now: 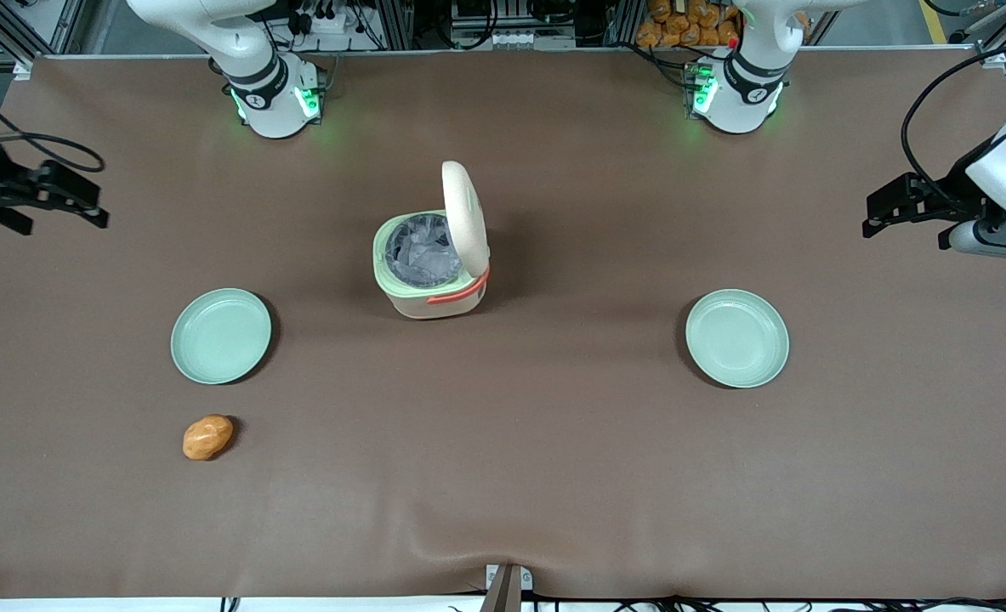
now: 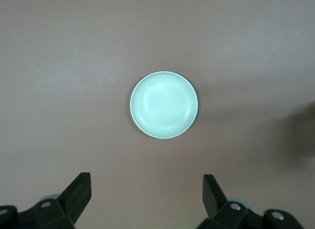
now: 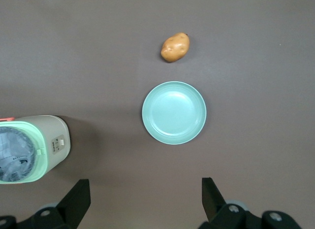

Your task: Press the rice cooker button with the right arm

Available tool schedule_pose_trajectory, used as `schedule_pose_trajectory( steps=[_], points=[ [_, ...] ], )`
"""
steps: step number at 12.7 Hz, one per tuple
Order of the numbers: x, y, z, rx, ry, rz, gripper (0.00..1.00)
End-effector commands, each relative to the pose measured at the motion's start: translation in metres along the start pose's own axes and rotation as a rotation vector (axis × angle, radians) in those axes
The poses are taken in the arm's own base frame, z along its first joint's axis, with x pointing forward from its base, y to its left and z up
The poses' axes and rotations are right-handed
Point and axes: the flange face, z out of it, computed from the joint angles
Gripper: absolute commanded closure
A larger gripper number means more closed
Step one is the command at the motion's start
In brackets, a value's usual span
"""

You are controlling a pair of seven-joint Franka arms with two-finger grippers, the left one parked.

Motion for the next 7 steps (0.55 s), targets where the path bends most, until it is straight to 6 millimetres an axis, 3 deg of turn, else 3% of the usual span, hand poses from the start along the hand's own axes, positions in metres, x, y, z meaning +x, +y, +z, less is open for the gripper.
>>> schedule_pose_trajectory(
  steps=[1,7],
  points=[
    [-0.007,0.000,-0.009,-0.011,0.010,-0.012,0.00],
    [-0.008,0.012,-0.011,-0.001,0.016,0.013,0.00]
  ],
)
